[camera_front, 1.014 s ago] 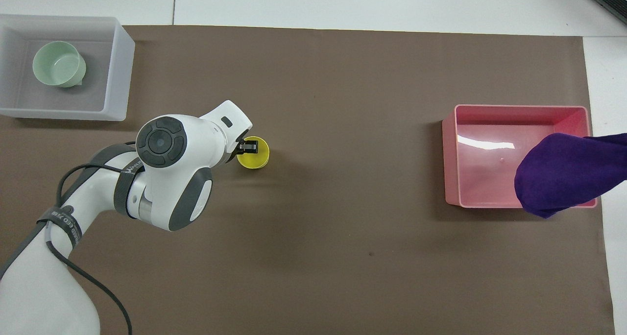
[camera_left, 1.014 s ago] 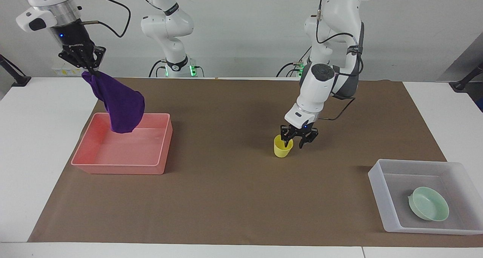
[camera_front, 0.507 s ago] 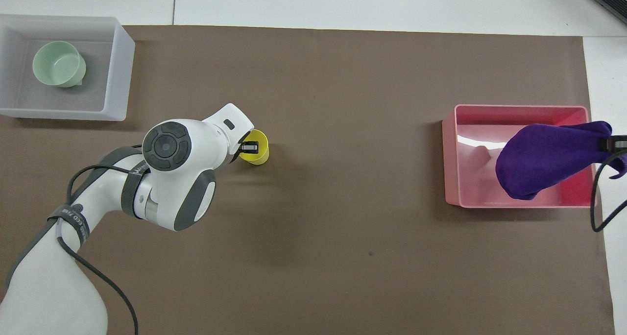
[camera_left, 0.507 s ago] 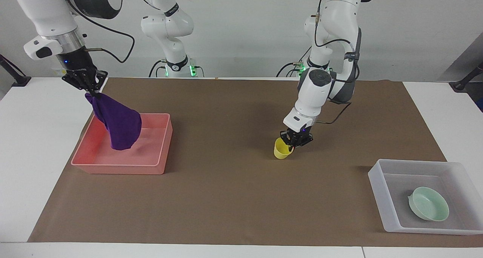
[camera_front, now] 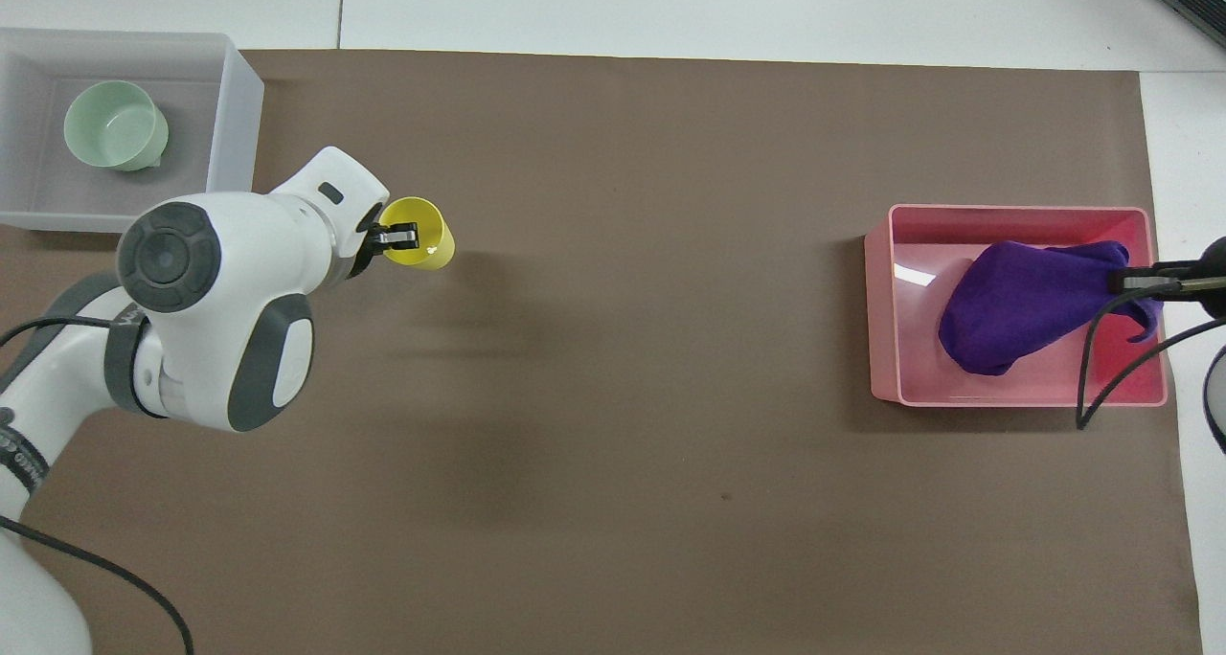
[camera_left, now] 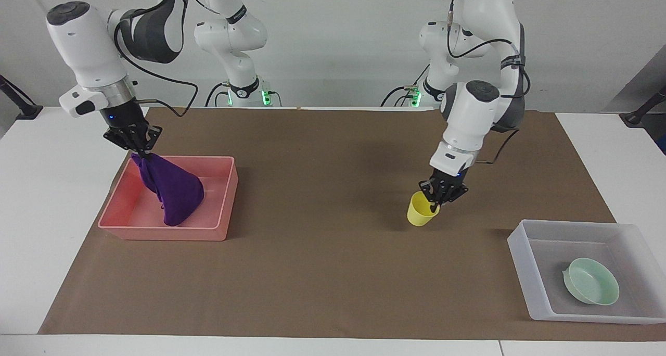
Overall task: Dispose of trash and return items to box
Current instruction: 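Carry the yellow cup into the white box with the left gripper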
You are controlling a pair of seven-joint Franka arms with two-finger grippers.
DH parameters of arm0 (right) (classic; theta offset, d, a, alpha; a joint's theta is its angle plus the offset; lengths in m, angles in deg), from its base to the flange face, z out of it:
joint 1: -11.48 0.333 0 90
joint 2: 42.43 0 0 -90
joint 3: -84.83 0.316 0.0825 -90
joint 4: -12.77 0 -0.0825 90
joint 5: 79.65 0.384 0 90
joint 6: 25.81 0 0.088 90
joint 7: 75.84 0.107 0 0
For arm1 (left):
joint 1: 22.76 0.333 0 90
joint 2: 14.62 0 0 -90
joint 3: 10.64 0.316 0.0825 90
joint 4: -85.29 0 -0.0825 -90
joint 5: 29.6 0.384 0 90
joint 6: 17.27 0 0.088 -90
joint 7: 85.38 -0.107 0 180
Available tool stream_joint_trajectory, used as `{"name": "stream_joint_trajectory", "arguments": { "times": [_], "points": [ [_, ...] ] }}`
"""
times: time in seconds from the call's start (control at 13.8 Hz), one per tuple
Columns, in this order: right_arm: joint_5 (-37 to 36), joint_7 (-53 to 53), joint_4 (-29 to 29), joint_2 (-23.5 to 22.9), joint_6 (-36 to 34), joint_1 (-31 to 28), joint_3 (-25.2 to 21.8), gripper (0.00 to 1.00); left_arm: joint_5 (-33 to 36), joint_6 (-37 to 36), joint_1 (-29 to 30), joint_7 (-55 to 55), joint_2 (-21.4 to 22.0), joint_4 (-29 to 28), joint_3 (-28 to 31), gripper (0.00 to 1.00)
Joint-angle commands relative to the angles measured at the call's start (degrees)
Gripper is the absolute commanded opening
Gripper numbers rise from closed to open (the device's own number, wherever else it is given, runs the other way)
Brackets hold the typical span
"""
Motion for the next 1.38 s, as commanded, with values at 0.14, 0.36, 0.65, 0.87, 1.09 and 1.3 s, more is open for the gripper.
{"name": "stream_joint_trajectory", "arguments": {
  "times": [0.14,0.36,0.65,0.87,1.09,1.3],
  "points": [
    [0.79,1.67,5.45,-1.42,6.40,0.63,0.31,0.00,0.83,1.05,10.15,-7.60,-2.42,6.34,-0.44,0.00],
    [0.79,3.79,6.06,-4.14,9.02,1.85,0.40,0.00,0.74,1.14,16.40,-11.90,-4.96,11.96,-0.44,0.00],
    [0.79,5.10,7.12,-6.26,12.03,2.74,0.40,0.11,1.01,-0.79,22.74,-14.19,-10.76,21.54,-0.44,0.00],
    [0.79,6.25,7.47,-8.53,13.43,2.83,0.48,0.13,0.83,-4.82,25.20,-14.29,-16.65,30.07,-0.44,0.00],
    [0.88,6.34,7.47,-9.24,13.87,2.83,0.66,0.66,1.00,-4.67,27.05,-14.37,-23.49,37.27,-0.27,0.00],
    [0.88,6.16,6.86,-8.72,13.08,2.83,0.66,1.00,3.11,-4.05,28.81,-14.55,-27.91,40.81,-0.35,0.00]
  ]
}}
